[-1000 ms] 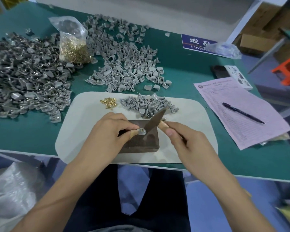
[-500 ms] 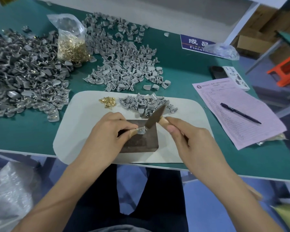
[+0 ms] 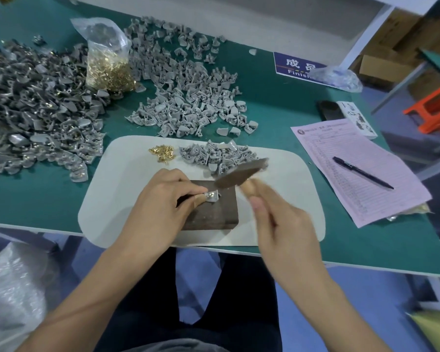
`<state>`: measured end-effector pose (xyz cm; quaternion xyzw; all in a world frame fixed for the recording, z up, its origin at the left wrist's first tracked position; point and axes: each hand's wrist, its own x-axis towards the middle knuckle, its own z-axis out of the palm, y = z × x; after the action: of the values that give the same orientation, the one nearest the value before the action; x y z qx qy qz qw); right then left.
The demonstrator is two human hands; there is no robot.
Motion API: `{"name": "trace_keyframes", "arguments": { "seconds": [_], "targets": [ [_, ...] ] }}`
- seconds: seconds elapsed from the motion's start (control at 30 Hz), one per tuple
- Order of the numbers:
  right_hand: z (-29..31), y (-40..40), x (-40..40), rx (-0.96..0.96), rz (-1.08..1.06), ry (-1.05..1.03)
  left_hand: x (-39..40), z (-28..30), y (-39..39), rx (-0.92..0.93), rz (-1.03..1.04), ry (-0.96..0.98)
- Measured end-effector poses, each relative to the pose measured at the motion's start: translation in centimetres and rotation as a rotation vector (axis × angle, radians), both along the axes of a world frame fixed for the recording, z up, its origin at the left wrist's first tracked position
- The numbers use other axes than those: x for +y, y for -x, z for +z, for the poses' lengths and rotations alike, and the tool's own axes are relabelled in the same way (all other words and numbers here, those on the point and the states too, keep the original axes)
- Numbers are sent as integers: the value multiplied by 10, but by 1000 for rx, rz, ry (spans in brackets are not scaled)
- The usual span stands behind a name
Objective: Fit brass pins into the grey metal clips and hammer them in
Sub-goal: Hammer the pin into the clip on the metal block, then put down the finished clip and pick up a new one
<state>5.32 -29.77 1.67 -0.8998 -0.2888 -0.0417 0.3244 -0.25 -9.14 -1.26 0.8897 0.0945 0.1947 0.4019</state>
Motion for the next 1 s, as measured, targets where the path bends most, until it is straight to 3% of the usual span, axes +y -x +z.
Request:
{"name": "trace_keyframes", "arguments": {
  "seconds": [0.1,0.27,0.4,0.53,0.73,1.0],
  "targets": [
    [3,-1,-3,-28,52,230,-2,-1,1,-9,3,-16],
    [2,-4,-2,-57,-2,6,-3,0,2,-18,9,5],
    [-8,2,-6,-5,4,139,-3,-1,1,16,16,-42],
    [-9,-3,-15,-71,-33,76,-3,-4,9,4,61,-233],
    [-20,-3,-13,-270,50,197,6,-10,18,-5,165,-244],
    [-13,-14,15,-236,86,320,15,-10,19,64,395,-264]
  ]
}}
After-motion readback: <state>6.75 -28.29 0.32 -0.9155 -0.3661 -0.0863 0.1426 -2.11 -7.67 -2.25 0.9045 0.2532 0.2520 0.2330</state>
